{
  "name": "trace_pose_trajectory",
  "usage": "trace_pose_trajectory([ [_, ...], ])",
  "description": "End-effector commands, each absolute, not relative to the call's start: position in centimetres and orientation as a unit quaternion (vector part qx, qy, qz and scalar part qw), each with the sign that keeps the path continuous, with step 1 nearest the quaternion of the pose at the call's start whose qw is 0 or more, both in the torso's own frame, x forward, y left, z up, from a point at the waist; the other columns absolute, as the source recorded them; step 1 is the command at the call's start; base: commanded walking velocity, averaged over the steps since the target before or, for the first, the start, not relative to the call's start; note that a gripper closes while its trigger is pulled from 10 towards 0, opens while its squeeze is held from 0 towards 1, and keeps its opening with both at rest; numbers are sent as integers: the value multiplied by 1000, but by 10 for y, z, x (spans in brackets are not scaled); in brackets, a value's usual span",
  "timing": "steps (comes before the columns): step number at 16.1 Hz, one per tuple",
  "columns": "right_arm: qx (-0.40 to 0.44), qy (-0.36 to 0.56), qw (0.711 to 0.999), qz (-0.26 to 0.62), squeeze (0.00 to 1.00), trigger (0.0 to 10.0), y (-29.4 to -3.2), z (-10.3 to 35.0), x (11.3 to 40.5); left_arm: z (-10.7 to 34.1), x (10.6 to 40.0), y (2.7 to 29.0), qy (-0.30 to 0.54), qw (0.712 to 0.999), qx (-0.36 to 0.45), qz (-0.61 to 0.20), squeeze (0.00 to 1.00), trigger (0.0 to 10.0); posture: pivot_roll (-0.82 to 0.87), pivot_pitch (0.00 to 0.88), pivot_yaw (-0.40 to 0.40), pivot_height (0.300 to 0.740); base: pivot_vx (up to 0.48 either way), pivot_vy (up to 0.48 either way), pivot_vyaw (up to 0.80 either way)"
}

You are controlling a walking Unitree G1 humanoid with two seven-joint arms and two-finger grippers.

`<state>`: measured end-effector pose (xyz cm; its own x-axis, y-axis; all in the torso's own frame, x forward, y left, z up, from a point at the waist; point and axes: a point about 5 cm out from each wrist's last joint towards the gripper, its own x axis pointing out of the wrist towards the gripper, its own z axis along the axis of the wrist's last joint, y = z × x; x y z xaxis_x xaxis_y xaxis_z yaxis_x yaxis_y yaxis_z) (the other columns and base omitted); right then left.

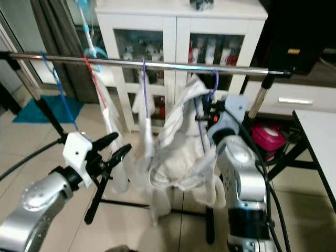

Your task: Hang hanger

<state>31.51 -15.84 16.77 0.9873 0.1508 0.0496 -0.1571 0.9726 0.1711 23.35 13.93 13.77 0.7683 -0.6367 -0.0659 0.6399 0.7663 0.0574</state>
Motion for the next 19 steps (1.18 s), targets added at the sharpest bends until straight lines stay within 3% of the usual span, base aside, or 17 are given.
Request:
trace_pose_trajectory([
  [1, 92, -71, 990, 83, 0, 10000, -158, 191, 322, 144, 230, 134, 16, 927, 24, -374, 0, 10000, -86, 0, 30, 740, 0, 0, 0],
  [8, 48, 33, 996, 75, 0, 10000, -153, 189, 380, 156, 229, 126, 14, 908, 19, -418, 0, 10000, -71, 0, 29, 740, 0, 0, 0],
  [16, 27, 108, 992, 58, 0, 10000, -156, 166, 394, 153, 225, 129, 32, 907, 24, -419, 0, 10000, -58, 0, 30, 740, 0, 0, 0],
  [17, 32, 102, 992, 61, 231, 10000, -156, 165, 394, 153, 225, 129, 33, 907, 24, -419, 0, 10000, -58, 0, 30, 740, 0, 0, 0],
  [18, 52, 74, 993, 77, 1000, 10000, -155, 167, 392, 153, 225, 130, 32, 908, 26, -417, 0, 10000, -60, 0, 34, 740, 0, 0, 0],
  [19, 64, 40, 993, 96, 1000, 10000, -155, 171, 388, 153, 224, 130, 30, 909, 27, -415, 0, 10000, -60, 0, 38, 740, 0, 0, 0],
])
